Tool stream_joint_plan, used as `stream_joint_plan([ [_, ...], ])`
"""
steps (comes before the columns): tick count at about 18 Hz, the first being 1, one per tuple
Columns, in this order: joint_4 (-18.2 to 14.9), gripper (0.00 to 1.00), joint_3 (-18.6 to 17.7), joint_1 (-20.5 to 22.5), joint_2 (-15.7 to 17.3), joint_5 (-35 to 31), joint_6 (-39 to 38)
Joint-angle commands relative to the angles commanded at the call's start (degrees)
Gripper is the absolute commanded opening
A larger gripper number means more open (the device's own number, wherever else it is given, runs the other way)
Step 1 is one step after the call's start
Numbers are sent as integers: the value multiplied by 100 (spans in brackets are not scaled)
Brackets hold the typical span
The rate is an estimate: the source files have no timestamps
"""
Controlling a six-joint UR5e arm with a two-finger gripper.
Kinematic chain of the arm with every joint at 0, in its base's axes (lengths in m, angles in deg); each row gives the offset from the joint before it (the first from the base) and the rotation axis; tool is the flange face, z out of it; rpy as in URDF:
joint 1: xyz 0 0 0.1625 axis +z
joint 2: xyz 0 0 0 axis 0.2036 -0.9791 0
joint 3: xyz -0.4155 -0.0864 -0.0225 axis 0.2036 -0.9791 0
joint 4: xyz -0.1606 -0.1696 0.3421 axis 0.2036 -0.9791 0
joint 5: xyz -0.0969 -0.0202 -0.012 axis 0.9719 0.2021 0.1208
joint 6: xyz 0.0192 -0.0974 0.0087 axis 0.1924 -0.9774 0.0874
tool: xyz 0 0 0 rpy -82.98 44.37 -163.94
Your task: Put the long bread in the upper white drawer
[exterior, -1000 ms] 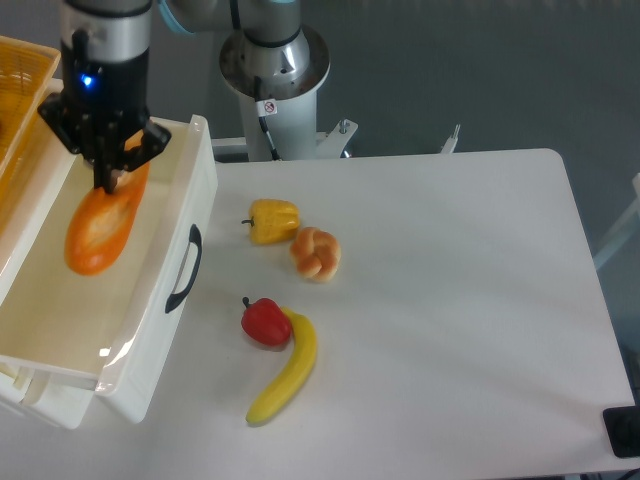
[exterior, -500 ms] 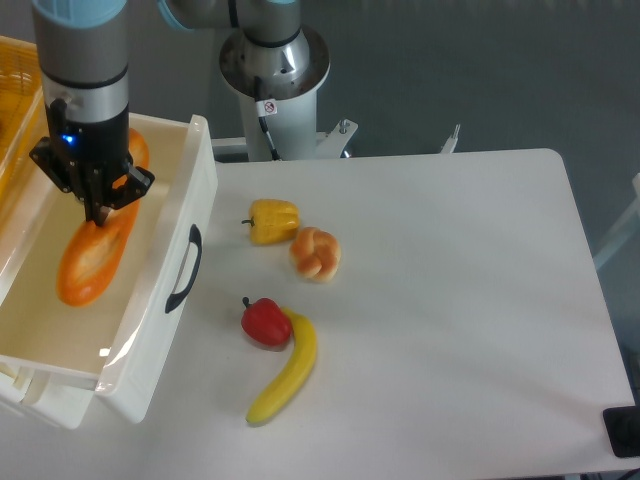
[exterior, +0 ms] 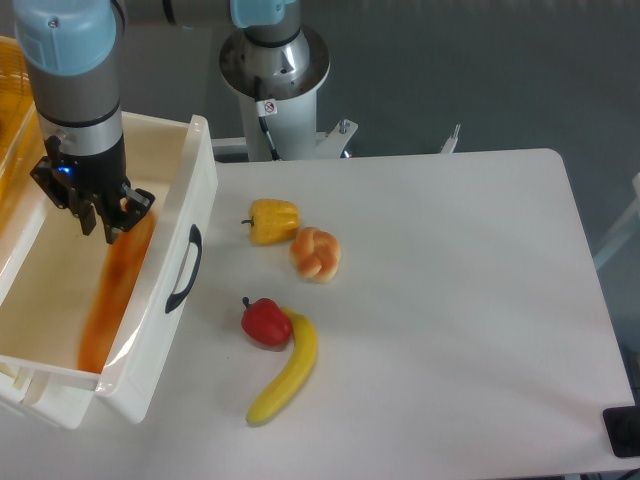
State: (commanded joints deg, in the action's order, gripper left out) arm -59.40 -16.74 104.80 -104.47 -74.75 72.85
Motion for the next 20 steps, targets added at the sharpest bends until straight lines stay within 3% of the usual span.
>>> stream_joint_plan([
  [5, 17, 91, 61, 79, 62, 0, 18],
  [10, 719, 100, 44, 711, 229, 26, 105],
  [17, 835, 100, -219, 1844, 132, 35, 1396],
  [20, 835, 100, -299, 2310, -192, 9, 2169],
])
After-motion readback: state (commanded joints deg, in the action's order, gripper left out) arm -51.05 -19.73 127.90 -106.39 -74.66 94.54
